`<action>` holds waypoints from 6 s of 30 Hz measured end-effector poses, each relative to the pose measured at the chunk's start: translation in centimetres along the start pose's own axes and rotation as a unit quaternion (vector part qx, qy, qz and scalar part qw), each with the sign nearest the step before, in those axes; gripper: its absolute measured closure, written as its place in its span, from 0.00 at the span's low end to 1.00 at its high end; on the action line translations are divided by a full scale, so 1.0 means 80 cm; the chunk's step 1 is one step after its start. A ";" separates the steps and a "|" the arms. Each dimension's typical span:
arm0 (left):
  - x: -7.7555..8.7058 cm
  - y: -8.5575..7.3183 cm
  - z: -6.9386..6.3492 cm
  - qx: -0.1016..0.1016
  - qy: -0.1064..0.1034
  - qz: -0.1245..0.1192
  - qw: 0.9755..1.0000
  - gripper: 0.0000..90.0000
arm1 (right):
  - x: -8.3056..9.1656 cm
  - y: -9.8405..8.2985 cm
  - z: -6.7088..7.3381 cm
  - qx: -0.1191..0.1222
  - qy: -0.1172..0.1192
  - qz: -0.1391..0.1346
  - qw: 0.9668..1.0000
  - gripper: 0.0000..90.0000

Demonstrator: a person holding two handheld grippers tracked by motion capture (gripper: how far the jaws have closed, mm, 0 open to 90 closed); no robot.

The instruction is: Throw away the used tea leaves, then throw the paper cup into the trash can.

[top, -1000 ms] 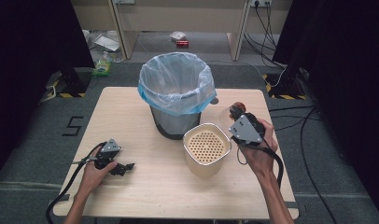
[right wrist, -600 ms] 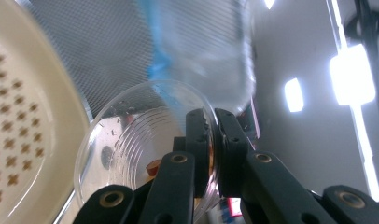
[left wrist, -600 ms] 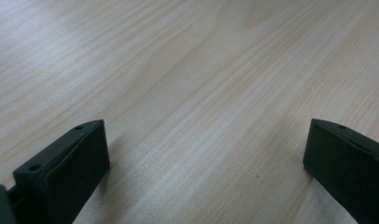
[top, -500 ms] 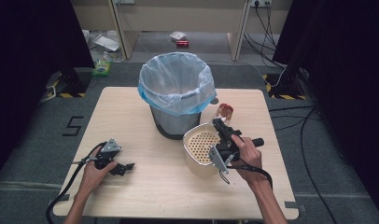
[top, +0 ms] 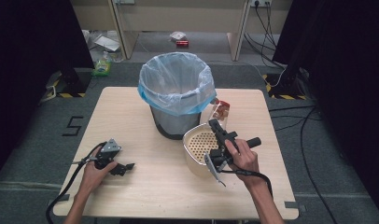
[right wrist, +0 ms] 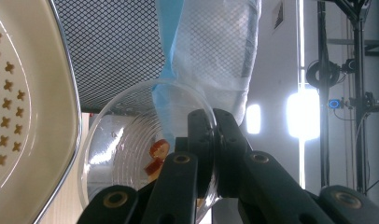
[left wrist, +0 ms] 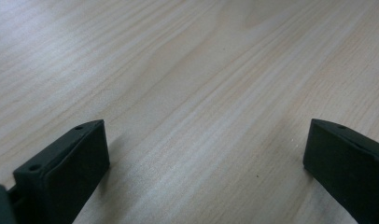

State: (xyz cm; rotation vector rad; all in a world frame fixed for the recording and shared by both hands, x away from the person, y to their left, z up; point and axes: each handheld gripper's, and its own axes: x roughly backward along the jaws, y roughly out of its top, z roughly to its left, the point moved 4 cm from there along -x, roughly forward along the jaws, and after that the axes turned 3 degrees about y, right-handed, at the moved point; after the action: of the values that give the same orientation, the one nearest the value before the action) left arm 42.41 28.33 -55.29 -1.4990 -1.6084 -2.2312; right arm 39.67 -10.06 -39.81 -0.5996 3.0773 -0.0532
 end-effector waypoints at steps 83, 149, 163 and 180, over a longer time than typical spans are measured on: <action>0.000 0.000 0.000 0.000 0.000 0.000 1.000 0.00 | -0.031 -0.108 -0.087 -0.596 0.055 0.005 0.801 0.96; 0.000 0.000 0.000 0.000 0.000 0.001 1.000 0.00 | -0.078 -0.144 -0.125 -0.676 0.141 0.021 0.723 0.63; 0.000 0.000 0.000 0.000 0.000 0.000 1.000 0.00 | -0.040 -0.175 -0.050 -0.670 0.170 0.073 0.719 0.53; 0.000 0.000 0.000 0.000 0.000 0.000 1.000 0.00 | 0.021 -0.180 0.043 -0.659 0.213 0.128 0.710 0.48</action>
State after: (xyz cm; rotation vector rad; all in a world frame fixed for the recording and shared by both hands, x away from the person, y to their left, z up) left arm 42.41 28.33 -55.30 -1.4989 -1.6077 -2.2319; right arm 43.54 -24.11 -42.78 -0.0355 2.9638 2.4021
